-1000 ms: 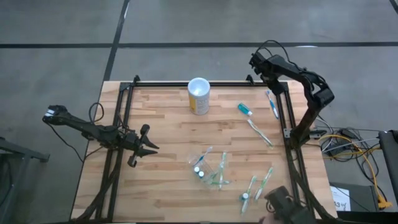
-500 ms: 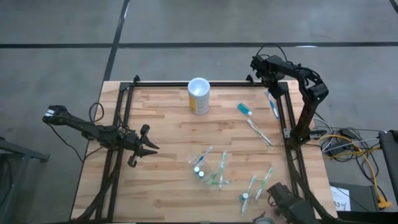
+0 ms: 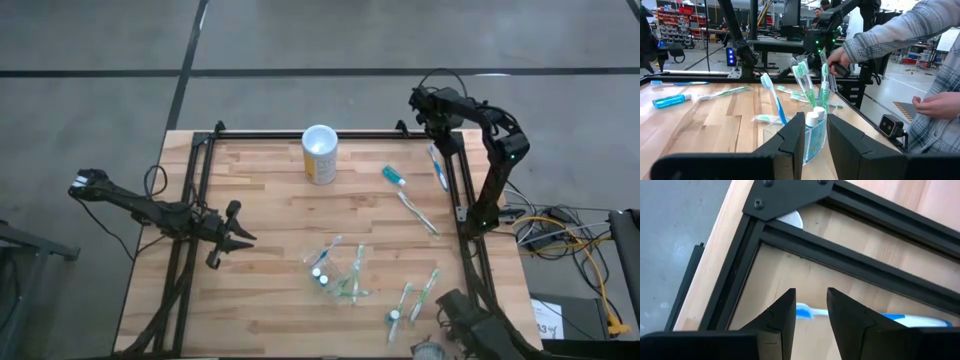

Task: Pick & Place toothbrushing station
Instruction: Put the blue toothbrush into the left section of the transparent organizer

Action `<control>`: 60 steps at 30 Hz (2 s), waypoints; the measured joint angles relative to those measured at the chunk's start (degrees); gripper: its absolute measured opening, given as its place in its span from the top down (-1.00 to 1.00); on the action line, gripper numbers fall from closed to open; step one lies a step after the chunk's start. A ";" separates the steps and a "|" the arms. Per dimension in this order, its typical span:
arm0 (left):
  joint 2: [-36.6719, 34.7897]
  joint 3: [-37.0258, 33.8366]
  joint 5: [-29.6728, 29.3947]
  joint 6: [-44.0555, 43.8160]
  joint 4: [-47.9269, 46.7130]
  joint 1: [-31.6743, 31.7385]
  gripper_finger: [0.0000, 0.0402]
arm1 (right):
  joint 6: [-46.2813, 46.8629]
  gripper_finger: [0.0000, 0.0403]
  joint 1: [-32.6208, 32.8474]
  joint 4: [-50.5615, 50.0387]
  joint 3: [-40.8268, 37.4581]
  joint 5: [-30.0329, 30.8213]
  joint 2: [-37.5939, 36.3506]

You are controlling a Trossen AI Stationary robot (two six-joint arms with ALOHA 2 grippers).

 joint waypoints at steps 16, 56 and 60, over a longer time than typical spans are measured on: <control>0.00 0.01 0.00 0.00 -0.11 0.01 0.58 | 0.87 0.52 3.41 2.83 -4.82 -0.37 -0.02; 0.00 -0.01 0.00 0.00 -0.07 -0.01 0.58 | 7.74 0.41 1.25 9.94 -6.32 6.01 -0.13; 0.00 -0.01 0.00 0.00 -0.07 -0.01 0.58 | 7.42 0.40 1.21 9.94 -6.50 6.18 -0.13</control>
